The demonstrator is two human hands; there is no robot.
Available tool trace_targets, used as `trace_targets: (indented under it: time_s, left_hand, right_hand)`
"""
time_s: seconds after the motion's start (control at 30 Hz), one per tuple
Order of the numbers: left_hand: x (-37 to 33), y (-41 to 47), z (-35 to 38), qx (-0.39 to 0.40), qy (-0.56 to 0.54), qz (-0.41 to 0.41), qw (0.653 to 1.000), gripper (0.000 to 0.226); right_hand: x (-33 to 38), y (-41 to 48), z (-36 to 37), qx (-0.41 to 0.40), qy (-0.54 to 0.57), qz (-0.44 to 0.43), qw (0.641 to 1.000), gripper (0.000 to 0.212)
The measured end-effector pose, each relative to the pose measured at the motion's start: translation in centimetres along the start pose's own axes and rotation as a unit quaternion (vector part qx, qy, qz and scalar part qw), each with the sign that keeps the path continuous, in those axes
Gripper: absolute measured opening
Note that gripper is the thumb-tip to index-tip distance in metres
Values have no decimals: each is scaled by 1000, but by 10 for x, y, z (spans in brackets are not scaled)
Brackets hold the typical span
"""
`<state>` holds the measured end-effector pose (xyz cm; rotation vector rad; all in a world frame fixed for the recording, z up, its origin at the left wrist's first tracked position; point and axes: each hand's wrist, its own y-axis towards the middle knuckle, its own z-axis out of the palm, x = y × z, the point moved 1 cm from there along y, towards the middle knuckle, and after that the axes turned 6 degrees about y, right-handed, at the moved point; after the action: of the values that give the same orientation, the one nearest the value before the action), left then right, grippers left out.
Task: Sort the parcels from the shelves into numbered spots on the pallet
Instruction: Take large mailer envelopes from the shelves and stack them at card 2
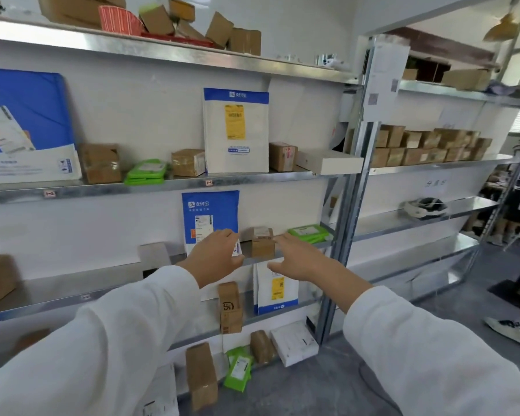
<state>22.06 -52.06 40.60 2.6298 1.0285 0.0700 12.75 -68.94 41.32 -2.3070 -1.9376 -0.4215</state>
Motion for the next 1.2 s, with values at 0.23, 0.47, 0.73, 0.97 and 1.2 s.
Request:
trace_targets:
  time_s: [0.23,0.47,0.73,0.97,1.2]
  left_hand:
    - [38,31,30,20,4,-23,1000,46]
    - [46,61,31,18,41,-42,998,50]
    - [74,75,-27,-19,97,-142,985,53]
    - [111,57,-66,-42,135,-247,958,56]
    - [161,37,-86,-38,159,-311,936,54]
  right_hand:
    - [-10,46,25,28,4,8,1000,67]
    - [-12,94,22,25,0,-51,998,58]
    - [25,165,-10,13,4,-149,989,65]
    - [87,202,-25,31,11,-268,963,63]
    - [156,239,-16,29,18,-336,941,64]
